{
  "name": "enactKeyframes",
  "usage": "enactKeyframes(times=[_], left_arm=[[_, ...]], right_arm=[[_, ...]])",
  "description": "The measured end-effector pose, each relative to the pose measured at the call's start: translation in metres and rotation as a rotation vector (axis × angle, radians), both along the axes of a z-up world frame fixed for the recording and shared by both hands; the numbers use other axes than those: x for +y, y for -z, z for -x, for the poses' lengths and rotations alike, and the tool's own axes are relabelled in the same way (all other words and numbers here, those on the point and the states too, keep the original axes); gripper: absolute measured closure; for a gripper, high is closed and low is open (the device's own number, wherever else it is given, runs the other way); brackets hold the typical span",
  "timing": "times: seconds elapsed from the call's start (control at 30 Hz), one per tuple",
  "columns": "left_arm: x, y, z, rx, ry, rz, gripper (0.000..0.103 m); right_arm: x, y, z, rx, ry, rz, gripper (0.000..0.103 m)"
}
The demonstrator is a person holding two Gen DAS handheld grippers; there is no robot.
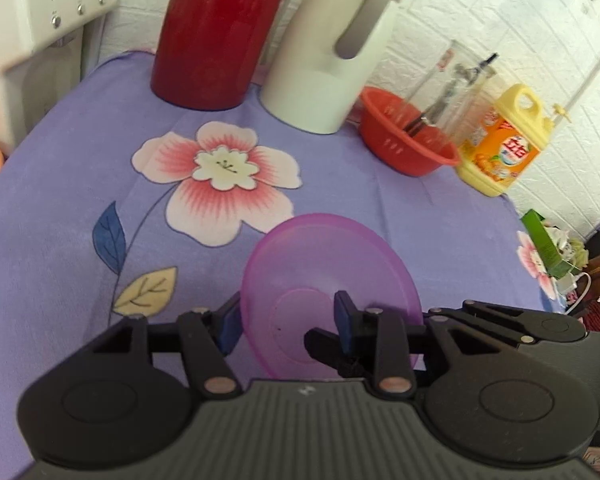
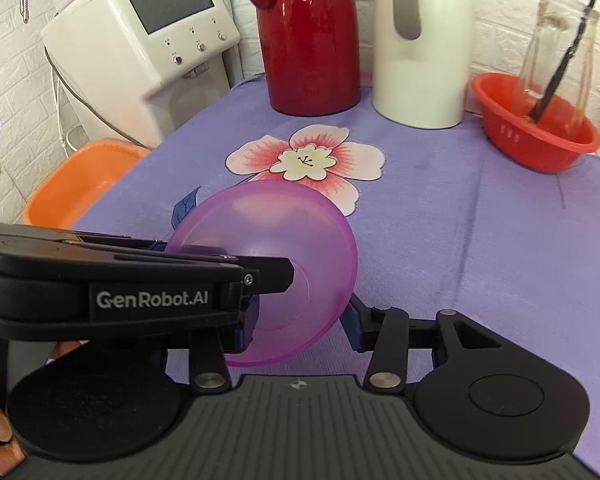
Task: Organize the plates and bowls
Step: 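Move the left gripper to the pink bowl rim and grasp it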
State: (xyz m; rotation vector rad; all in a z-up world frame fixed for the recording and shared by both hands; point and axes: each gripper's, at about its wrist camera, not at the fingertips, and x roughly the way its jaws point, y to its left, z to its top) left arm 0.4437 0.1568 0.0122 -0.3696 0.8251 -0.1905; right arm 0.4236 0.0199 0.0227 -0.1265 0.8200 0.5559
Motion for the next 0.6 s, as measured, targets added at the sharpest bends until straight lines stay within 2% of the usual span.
enactKeyframes(times=[0.3,0.6], left_arm=[[-0.069,-0.043,0.08,-0.088,0.11,-0.02,0.071],[-0.16,-0.044,0.176,-0.111,0.261,-0.001,0.071]], right_arm=[[-0.065,-0.036,0.08,-0.072,0.071,0.017,0.023],[-0.145,-0.039,0.179,-0.101,0.178,0.029,0.022]])
